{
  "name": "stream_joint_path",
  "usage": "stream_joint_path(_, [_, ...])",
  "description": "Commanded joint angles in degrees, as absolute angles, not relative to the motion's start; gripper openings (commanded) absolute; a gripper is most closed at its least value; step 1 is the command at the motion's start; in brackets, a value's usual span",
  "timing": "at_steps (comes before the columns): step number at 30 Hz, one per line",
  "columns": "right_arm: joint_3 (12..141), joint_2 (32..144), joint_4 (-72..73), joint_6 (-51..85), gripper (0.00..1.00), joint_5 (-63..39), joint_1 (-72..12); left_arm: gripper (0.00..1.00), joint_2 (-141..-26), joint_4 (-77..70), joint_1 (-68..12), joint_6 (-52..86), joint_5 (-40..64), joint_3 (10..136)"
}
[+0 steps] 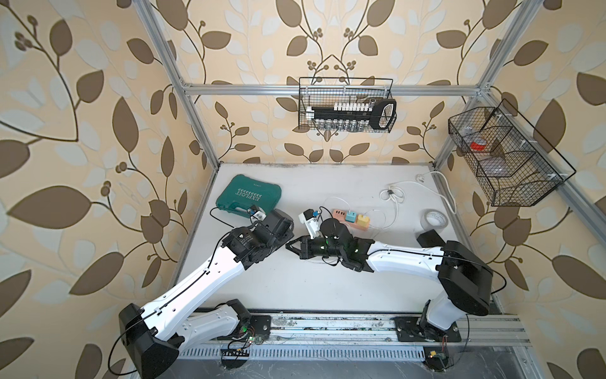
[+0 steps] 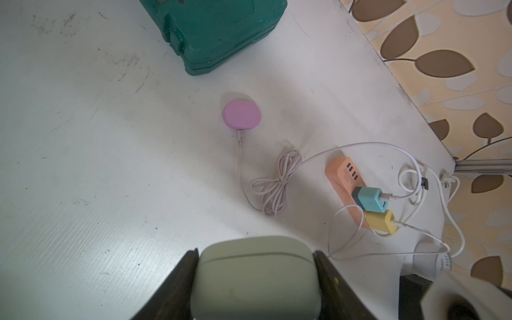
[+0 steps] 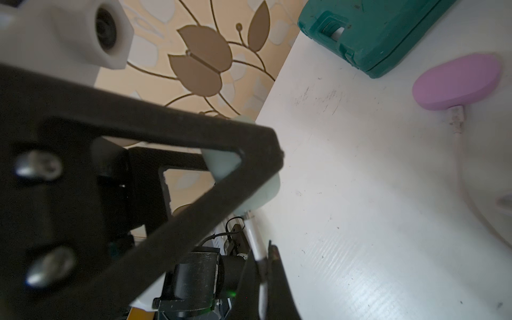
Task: Charge the bluetooth headset
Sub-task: Insert the charging cable into the bluetooth headset.
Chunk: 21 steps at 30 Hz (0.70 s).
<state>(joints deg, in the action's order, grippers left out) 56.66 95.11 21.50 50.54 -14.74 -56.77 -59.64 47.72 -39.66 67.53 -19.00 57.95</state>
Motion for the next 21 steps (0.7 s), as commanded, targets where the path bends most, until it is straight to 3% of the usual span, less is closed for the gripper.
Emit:
stream_joint_path(1, [57.84,96.62,28.76,52.2,0.0,-8.41,-54.03,0.0,-58.18,46.63,-41.66,68.38,-6.77,59.06])
stream_joint_path(13, [60.89,98.02,25.69,45.18,0.0,-9.43,-53.36,0.0,-58.27,46.28,-41.66,68.03,-6.09,59.33])
stream_joint_path(21, [61.0,98.87,31.42,46.6,0.0,-11.79,-52.61,0.0,-58.65,45.69,-41.7,68.44,-5.14,59.12])
